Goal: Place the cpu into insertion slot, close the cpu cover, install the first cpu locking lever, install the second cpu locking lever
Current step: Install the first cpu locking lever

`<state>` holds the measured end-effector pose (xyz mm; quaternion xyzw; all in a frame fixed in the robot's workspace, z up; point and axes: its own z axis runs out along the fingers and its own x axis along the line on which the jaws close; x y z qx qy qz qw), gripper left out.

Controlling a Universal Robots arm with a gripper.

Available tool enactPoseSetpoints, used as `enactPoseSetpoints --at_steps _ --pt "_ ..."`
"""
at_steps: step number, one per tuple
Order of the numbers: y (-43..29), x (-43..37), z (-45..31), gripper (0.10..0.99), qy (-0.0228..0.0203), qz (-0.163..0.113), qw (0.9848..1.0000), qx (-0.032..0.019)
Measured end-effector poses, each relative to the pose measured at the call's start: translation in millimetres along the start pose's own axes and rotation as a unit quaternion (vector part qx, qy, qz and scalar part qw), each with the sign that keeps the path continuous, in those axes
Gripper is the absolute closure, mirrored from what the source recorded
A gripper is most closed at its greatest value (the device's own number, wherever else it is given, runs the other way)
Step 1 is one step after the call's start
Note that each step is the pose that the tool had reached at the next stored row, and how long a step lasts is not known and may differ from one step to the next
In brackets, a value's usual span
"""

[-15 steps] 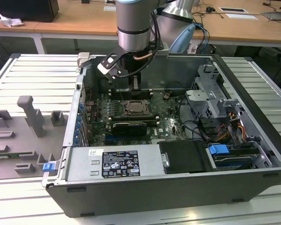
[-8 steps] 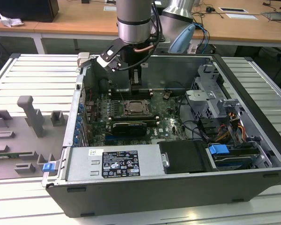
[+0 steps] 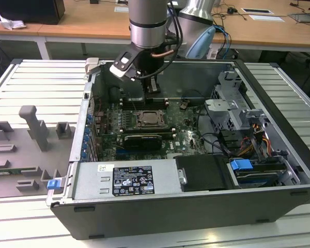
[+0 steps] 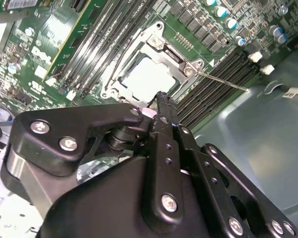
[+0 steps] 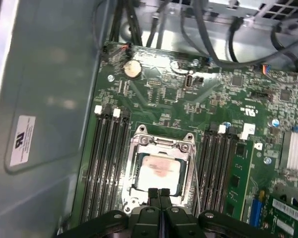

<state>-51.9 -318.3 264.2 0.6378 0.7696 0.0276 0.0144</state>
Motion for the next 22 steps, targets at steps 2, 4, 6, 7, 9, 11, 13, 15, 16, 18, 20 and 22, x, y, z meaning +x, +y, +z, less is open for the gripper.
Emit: enactPoseSetpoints --at_steps 2,4,6,7,9,11,13,15,16,18,20,22 --pt "0.0 0.0 0.0 0.98 0.0016 -0.026 0.9997 0.0003" --pt "0.0 0.0 0.0 0.98 0.0023 -0.037 0.9993 0.0005" --pt "0.0 0.0 0.0 0.98 0.0031 -0.051 0.9987 0.0006" --pt "0.0 0.0 0.0 0.98 0.0036 -0.058 0.9983 0.0007" --pt "0.0 0.0 0.0 0.98 0.0043 -0.069 0.9976 0.0009" --pt "0.0 0.0 0.0 0.98 0.0049 -0.079 0.9968 0.001" --pt "0.0 -0.1 0.0 0.98 0.0057 -0.094 0.9956 0.0012" --pt "-0.4 -0.5 0.0 0.98 0.0061 -0.1 0.995 0.0012" --pt "-0.6 -0.7 0.0 0.98 0.0063 -0.103 0.9946 0.0013" --pt "-0.9 -0.7 0.0 0.98 0.0066 -0.108 0.9941 0.0014" --pt "-1.4 -0.7 0.0 0.98 0.0073 -0.119 0.9929 0.0015" --pt "-1.9 -0.6 0.1 0.98 0.008 -0.131 0.9913 0.0017"
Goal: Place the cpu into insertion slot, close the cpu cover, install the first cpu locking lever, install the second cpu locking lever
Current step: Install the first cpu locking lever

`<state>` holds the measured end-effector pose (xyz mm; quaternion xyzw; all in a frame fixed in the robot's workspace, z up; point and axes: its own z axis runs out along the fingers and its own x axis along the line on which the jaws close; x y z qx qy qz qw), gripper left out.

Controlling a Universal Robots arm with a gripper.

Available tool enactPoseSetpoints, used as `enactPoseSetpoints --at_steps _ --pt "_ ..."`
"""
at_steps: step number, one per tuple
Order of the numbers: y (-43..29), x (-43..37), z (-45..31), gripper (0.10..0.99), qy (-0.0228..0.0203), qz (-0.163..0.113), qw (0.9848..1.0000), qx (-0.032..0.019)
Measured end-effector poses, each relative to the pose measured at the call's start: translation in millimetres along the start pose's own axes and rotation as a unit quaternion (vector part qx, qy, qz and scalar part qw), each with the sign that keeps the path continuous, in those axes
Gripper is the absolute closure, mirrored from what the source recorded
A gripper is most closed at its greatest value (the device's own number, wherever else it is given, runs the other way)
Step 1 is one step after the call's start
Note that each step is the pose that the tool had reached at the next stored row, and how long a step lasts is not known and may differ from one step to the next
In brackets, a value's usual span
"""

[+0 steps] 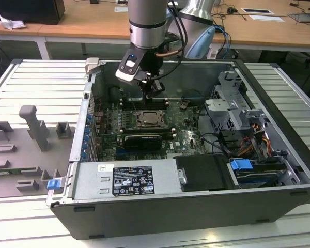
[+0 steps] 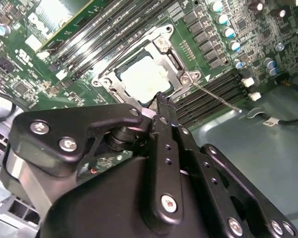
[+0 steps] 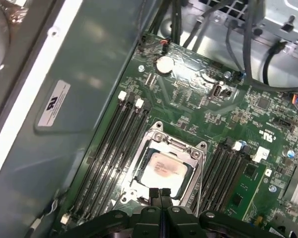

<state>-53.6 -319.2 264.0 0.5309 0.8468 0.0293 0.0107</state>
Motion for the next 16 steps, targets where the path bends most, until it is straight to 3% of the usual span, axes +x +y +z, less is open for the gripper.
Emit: enactPoseSetpoints --at_steps 3,7,13,16 --pt "-0.4 0.2 0.0 0.98 0.0013 -0.021 0.9998 0.0003" --pt "-0.8 0.4 0.1 0.98 0.0048 -0.079 0.9968 0.001" --pt "-0.9 0.5 0.2 0.98 0.0084 -0.137 0.9905 0.0018" --pt "-1.0 0.5 0.2 0.98 0.0103 -0.169 0.9856 0.0022"
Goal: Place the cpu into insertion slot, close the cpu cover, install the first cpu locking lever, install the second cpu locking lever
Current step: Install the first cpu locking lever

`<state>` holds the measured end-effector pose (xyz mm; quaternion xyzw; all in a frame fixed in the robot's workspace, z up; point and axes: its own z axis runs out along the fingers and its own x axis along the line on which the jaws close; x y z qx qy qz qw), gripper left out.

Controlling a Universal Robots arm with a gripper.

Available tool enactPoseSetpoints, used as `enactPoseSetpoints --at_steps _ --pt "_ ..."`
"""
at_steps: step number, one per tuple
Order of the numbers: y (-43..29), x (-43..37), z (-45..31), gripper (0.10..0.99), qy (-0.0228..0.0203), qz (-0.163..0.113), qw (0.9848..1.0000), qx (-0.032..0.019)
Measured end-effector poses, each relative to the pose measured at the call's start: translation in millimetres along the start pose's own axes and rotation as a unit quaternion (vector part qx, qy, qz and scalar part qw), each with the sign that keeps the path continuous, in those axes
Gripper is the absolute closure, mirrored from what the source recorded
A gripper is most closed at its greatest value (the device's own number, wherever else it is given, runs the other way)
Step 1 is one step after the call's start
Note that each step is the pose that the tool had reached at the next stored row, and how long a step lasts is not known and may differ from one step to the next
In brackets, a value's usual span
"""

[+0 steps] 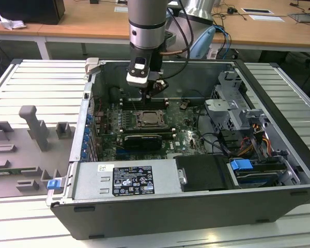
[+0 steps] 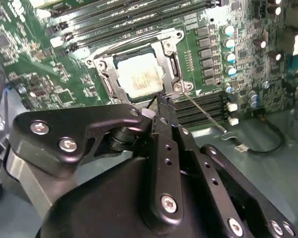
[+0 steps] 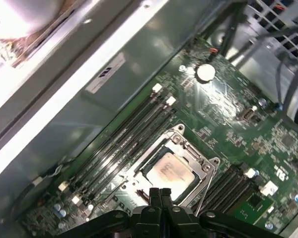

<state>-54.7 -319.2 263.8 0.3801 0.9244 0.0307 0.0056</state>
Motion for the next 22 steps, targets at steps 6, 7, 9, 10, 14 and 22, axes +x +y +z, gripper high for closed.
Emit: enactPoseSetpoints --at_steps 6,7,9,10,14,22 --pt "-0.1 0.0 0.3 0.98 0.0056 -0.093 0.9957 0.0012" --pt "0.0 0.0 0.3 0.98 0.0062 -0.102 0.9948 0.0014" --pt "-0.1 0.0 0.3 0.98 0.0075 -0.123 0.9924 0.0017" --pt "0.0 0.0 0.3 0.98 0.0086 -0.142 0.9899 0.0019" --pt "-0.1 0.0 0.4 0.98 0.0127 -0.208 0.978 0.0028" --pt "-0.1 0.0 1.2 0.98 0.019 -0.311 0.9501 0.004"
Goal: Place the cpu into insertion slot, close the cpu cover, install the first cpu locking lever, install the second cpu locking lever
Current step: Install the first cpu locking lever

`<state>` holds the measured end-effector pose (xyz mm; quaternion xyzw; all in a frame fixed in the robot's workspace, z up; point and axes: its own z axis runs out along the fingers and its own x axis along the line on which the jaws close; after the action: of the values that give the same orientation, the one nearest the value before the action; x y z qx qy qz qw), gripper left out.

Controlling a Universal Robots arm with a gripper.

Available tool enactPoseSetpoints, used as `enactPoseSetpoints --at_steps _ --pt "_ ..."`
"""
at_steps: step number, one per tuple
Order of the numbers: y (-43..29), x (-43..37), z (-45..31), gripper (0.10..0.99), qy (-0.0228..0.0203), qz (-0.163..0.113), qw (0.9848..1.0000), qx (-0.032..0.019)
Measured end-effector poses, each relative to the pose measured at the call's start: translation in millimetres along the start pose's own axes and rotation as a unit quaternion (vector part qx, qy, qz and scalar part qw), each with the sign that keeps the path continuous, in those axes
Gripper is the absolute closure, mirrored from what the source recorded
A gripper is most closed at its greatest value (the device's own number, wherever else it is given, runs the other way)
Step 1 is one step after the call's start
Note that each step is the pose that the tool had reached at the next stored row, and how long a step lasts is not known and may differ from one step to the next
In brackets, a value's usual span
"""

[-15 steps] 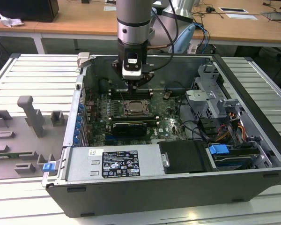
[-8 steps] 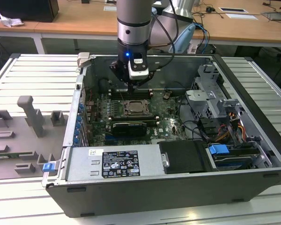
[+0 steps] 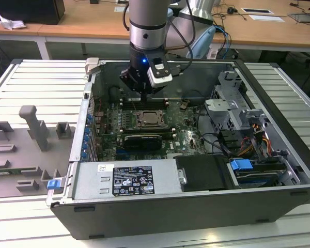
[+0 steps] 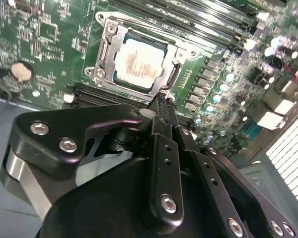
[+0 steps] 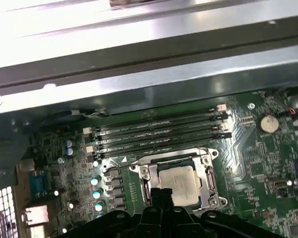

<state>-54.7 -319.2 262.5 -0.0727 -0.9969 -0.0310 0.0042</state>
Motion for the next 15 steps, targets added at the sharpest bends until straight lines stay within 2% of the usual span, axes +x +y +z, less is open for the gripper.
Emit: enactPoseSetpoints --at_steps 1,5,9,15 --pt "0.0 0.0 0.3 0.98 0.0008 -0.015 0.9999 0.0003" --pt "-0.1 0.0 0.7 0.98 0.0008 -0.042 0.9991 0.0004" --pt "-0.9 4.7 1.9 0.98 -0.0066 -0.047 0.9989 -0.0004" --pt "-1.8 10.4 2.8 0.98 -0.0139 -0.054 0.9985 -0.0011"
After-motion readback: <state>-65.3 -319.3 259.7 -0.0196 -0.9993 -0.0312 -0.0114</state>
